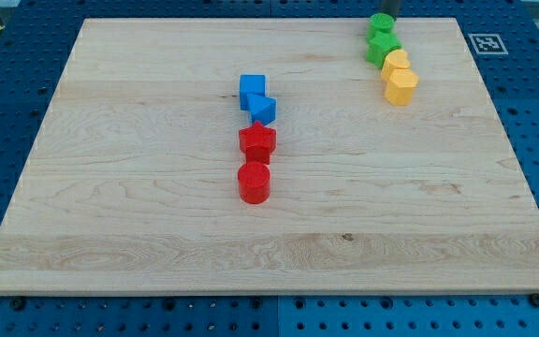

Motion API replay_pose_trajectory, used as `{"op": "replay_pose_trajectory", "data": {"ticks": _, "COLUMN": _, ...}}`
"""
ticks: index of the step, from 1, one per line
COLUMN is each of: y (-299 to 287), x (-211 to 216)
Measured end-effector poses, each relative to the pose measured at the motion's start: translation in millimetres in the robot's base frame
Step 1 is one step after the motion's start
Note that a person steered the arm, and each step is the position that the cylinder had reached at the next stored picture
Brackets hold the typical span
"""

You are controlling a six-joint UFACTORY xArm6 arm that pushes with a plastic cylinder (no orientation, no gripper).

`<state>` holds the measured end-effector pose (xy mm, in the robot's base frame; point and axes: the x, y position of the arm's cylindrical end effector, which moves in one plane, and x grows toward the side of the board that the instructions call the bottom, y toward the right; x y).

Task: Place your arm to the left of the green star

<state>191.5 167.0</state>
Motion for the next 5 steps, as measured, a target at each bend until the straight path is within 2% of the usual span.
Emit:
{"op": "replay_pose_trajectory", "data": {"ticks": 1, "y": -76, "x": 0}}
{"op": "replay_pose_trajectory", "data": {"ticks": 2, "y": -121, "x": 30}}
{"op": "replay_pose_trajectory", "data": {"ticks": 3, "y": -126, "x": 71}}
{"op": "replay_pose_trajectory", "data": {"ticks": 5, "y": -108, "x": 76}}
